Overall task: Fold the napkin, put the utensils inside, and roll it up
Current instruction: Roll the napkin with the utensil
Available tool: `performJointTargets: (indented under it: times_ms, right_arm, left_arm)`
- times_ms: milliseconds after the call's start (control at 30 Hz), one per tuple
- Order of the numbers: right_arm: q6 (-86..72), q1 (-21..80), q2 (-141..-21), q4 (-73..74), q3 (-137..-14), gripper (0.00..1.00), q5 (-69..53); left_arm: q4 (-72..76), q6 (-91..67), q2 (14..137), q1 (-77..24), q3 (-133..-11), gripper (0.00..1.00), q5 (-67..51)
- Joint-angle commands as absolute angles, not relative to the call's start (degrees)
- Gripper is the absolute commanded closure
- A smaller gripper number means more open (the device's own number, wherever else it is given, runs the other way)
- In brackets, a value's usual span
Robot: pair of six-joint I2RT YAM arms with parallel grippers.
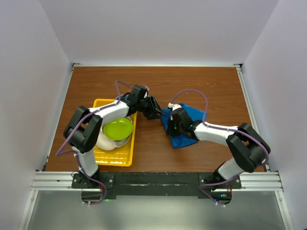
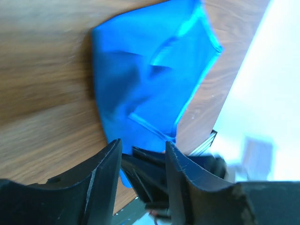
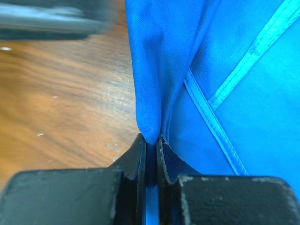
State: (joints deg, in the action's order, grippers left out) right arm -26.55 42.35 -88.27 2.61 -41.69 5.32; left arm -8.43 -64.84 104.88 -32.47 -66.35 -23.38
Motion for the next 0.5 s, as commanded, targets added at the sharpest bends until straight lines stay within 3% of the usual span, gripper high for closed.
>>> performJointTargets:
  times_ms: [0,300,467]
  right_arm:
    - [-30.6,34.7,-87.6,-3.1,-37.5,1.00,-15.0]
    - [-40.3,19.2,-96.5,-21.3,-31.4,1.00,-45.4]
    - [-35.3,19.1,-104.1,-16.3,-39.5,1.00,-51.2]
  left_arm:
    - [-7.1,-56.2,100.1,-32.3,-69.5,0.52,-24.0]
    - [-7.3,-51.4,99.6,-33.0,-71.0,0.55,-24.1]
    - [-7.2,-50.3,99.7,-33.7,-70.3,0.58,-23.6]
